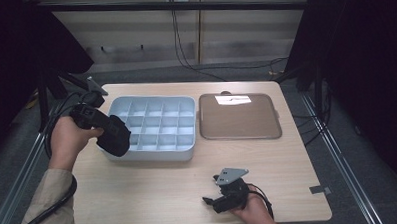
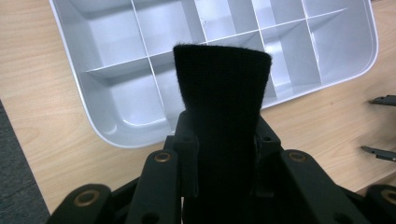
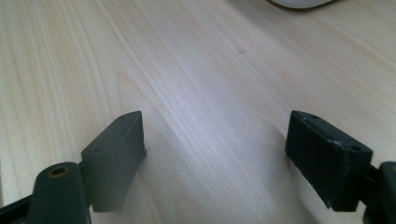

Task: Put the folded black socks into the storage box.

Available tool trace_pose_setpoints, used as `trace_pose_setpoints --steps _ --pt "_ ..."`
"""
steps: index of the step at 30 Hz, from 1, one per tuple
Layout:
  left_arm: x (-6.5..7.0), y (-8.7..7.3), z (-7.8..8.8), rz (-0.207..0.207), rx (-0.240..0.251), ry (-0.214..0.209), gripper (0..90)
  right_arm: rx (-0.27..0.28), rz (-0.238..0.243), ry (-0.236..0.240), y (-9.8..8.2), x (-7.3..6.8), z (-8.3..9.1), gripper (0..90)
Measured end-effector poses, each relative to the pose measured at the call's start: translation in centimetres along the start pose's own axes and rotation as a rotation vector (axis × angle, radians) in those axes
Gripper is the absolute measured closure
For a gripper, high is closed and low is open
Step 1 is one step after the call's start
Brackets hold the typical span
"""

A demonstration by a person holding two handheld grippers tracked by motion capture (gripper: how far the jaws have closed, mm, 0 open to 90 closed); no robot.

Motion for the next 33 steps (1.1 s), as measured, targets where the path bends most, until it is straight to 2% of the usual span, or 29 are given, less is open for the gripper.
trace_pose_setpoints --steps 10,13,22,33 --pt "-1.7 0.9 -0.2 0.019 0.007 -0.003 70.3 0.0 0.0 0.0 0.0 0.0 0.0 19.4" --pt "-2.2 1.1 -0.3 0.014 -0.005 -0.001 70.3 -0.003 0.0 0.001 0.0 0.0 0.0 19.2" --pt "-3.1 1.4 -0.6 0.034 -0.008 -0.006 70.3 -0.002 -0.003 0.002 0.0 0.0 -0.1 18.8" --pt "-4.3 1.7 -1.0 0.05 0.005 0.013 70.2 -0.002 -0.002 0.0 0.0 0.0 -0.1 18.8"
Point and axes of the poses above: each handheld gripper's, and its own axes: z roughly backward along the jaws, y roughly out of its top, x roughly to its right, the point moved 7 cm from there along -z, roughly forward along the jaws, and after that the axes turned 7 degrees about -y, right-handed, at the moved point
